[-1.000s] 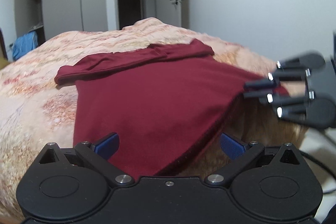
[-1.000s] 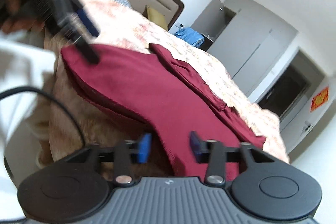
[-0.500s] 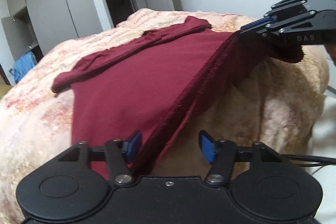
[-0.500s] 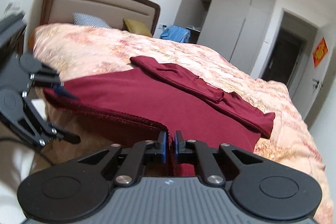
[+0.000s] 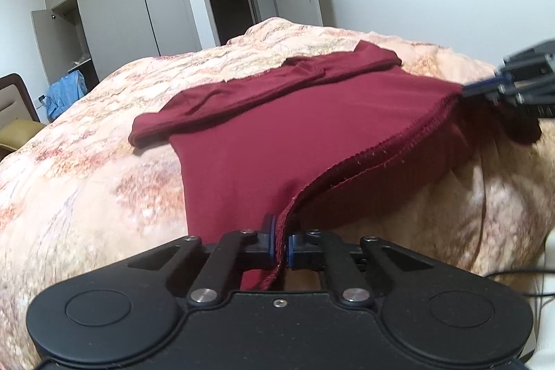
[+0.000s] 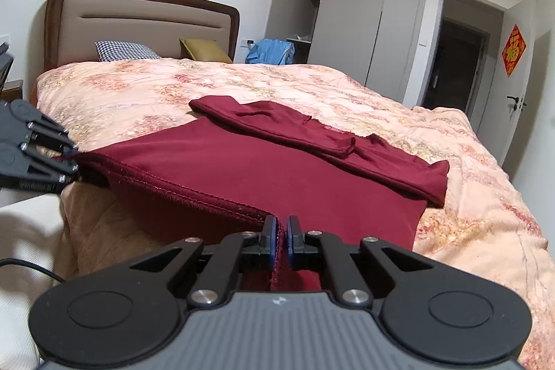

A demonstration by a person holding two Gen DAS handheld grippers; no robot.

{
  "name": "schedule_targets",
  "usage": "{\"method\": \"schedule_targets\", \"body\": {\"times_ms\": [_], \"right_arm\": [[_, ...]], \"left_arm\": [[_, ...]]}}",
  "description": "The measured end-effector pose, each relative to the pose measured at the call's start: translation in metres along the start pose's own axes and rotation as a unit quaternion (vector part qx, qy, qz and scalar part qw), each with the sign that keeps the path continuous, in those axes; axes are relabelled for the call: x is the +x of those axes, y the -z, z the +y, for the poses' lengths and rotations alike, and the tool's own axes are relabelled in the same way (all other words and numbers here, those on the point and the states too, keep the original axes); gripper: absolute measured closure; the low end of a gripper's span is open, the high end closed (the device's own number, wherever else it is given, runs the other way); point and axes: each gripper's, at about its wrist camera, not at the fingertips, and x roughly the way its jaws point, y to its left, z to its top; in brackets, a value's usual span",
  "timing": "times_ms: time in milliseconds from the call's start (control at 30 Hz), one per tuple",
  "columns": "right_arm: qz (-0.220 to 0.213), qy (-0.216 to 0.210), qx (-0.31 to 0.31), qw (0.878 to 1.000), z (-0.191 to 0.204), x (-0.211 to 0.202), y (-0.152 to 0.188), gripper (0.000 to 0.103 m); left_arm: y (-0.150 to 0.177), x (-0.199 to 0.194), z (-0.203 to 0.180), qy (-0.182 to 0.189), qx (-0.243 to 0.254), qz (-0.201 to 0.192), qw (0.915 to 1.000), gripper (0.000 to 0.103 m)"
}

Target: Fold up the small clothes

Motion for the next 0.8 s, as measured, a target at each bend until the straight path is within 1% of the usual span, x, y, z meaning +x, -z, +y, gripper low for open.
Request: {"method": "schedule_targets", "body": {"times_ms": [33,100,133,167,233,300,333,433,500,533,567,600,633,667,800], "right_arm": [[0.002,-0.001,-0.002,1.0,0.001,0.0,0.001,0.096],[0.007,-0.004,-0.003,1.0,0.001,-0.001,0.003,0.092],[0.01,-0.009,-0.002,1.0,0.002,-0.003,0.004,0.083],[0.013,-0.012,-0.001,1.0,0.002,-0.004,0.004,0.065],[0.014,-0.018,-0.001,1.0,0.002,-0.009,0.007,0.047],[0.017,-0.019,-0.008,1.0,0.004,-0.014,0.009,0.045],[0.021,-0.013,-0.014,1.0,0.006,-0.015,0.01,0.045],[0.031,0.01,-0.038,0.999,0.014,-0.018,0.016,0.045],[0.039,0.038,-0.069,0.996,0.022,-0.017,0.022,0.047],[0.04,0.05,-0.085,0.994,0.025,-0.017,0.025,0.051],[0.039,0.062,-0.098,0.992,0.029,-0.018,0.028,0.06],[0.036,0.075,-0.11,0.99,0.031,-0.02,0.03,0.066],[0.033,0.085,-0.12,0.989,0.034,-0.022,0.032,0.08],[0.029,0.091,-0.127,0.987,0.036,-0.024,0.032,0.088],[0.011,0.101,-0.129,0.986,0.038,-0.038,0.028,0.093]], "left_arm": [[-0.004,0.002,0.002,0.0,-0.001,-0.001,1.0,0.097],[-0.011,0.005,0.005,-0.002,-0.006,-0.002,1.0,0.097],[-0.015,0.006,0.008,-0.001,-0.012,-0.003,0.9999,0.097],[-0.018,0.007,0.01,0.001,-0.017,-0.004,0.9998,0.097],[-0.024,0.009,0.014,0.003,-0.026,-0.004,0.9997,0.097],[-0.028,0.01,0.016,0.002,-0.029,-0.004,0.9996,0.097],[-0.03,0.01,0.016,0.002,-0.029,-0.005,0.9995,0.097],[-0.034,0.008,0.014,-0.001,-0.024,-0.009,0.9997,0.098],[-0.035,0.003,0.013,-0.003,-0.021,-0.014,0.9997,0.098],[-0.035,0.0,0.012,-0.004,-0.018,-0.017,0.9997,0.098],[-0.036,-0.003,0.011,-0.006,-0.016,-0.021,0.9996,0.099],[-0.036,-0.007,0.01,-0.008,-0.014,-0.025,0.9996,0.099],[-0.036,-0.011,0.01,-0.011,-0.012,-0.031,0.9994,0.099],[-0.037,-0.015,0.009,-0.013,-0.011,-0.036,0.9992,0.099],[-0.037,-0.037,0.007,-0.023,-0.021,-0.067,0.9972,0.099]]}}
